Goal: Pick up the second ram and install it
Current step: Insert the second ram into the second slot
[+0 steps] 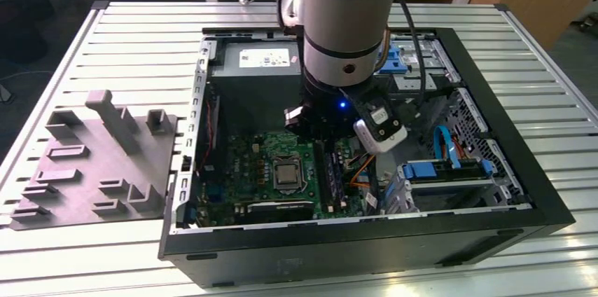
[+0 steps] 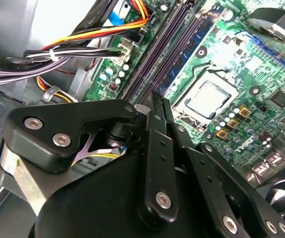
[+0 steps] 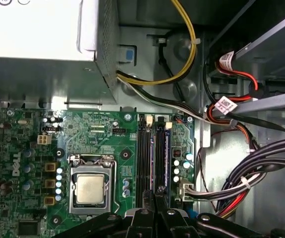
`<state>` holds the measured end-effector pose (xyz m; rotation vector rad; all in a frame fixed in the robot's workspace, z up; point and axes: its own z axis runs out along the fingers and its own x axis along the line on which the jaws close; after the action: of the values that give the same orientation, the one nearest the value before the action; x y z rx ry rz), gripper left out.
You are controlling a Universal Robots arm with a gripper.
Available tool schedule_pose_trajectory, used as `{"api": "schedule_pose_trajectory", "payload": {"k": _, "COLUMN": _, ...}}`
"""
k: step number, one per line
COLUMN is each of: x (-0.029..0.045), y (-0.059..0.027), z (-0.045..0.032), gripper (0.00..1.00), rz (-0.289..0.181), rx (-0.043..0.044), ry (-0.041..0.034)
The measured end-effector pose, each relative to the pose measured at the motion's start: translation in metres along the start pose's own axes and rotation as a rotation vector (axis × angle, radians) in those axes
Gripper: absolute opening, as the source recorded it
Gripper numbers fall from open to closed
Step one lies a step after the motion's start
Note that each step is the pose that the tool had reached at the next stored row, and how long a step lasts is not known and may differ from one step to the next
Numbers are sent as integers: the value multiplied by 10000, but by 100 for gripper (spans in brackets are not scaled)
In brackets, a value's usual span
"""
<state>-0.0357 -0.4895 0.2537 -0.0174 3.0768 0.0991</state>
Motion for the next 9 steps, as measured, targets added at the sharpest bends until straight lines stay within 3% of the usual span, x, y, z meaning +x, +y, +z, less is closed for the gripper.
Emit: {"api": "schedule_pose_trajectory", "payload": {"k": 9, "x": 6, "y": 4, "z": 79, "gripper": 13, "rz": 2, "rx": -28, "ry": 1}}
